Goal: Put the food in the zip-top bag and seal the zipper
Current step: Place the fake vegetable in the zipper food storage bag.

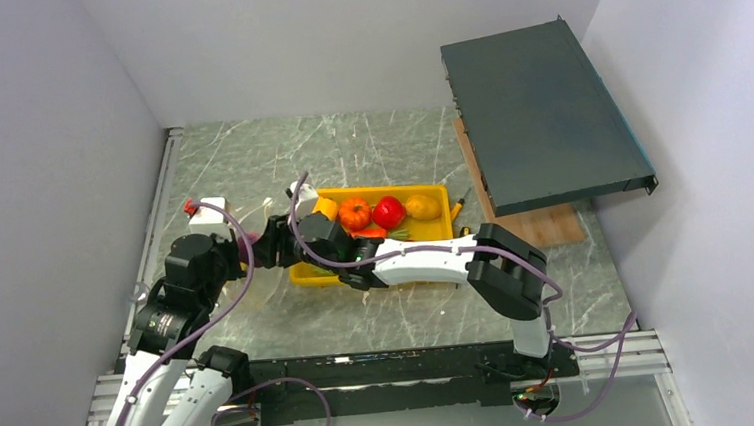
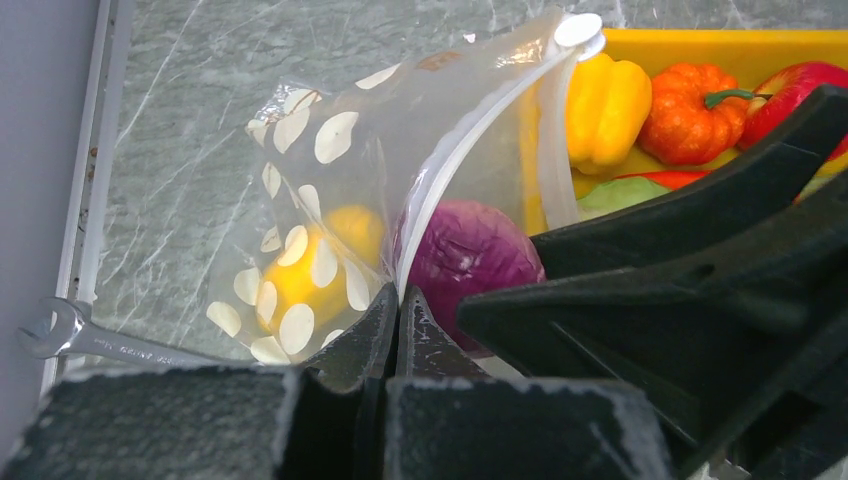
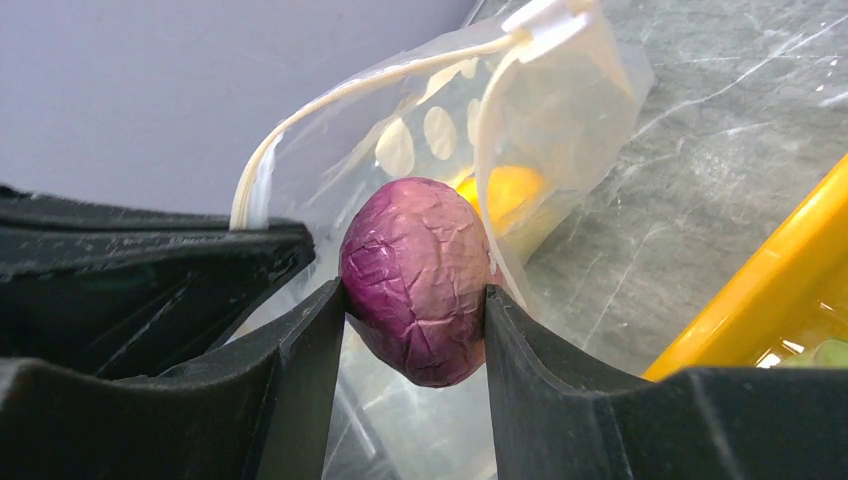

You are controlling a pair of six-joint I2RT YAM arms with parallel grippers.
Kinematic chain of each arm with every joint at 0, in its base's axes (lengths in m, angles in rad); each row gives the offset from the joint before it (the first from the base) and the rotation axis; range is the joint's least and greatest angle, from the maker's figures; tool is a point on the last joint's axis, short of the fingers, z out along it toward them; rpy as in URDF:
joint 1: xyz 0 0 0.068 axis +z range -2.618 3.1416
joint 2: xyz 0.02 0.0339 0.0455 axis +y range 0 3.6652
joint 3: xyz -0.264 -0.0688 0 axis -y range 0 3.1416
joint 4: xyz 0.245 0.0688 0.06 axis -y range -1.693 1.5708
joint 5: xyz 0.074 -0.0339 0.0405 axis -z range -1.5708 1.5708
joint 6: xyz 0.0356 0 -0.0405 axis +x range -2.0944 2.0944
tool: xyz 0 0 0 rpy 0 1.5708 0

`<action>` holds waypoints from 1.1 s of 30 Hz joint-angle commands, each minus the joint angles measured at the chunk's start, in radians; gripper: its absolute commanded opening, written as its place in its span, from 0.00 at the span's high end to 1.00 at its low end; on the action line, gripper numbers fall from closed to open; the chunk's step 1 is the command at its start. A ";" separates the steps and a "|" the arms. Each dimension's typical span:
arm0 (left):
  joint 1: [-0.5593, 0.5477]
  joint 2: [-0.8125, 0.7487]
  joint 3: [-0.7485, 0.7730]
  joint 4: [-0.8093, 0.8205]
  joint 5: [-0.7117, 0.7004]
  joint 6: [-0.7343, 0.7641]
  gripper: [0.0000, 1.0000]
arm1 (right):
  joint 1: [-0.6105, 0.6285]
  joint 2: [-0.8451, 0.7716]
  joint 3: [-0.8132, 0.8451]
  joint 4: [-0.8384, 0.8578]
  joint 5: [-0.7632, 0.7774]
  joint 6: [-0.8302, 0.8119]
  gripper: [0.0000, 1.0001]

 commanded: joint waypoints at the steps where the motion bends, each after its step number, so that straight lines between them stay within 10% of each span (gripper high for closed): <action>1: -0.003 -0.012 -0.002 0.032 0.006 0.004 1.00 | -0.007 0.027 0.078 0.036 0.061 0.052 0.98; 14: -0.003 -0.011 -0.002 0.030 0.000 -0.003 1.00 | -0.014 0.049 0.118 -0.057 0.066 0.023 0.31; 33: -0.003 0.009 -0.002 0.028 0.019 0.002 1.00 | 0.028 -0.179 -0.056 -0.152 -0.043 -0.317 0.31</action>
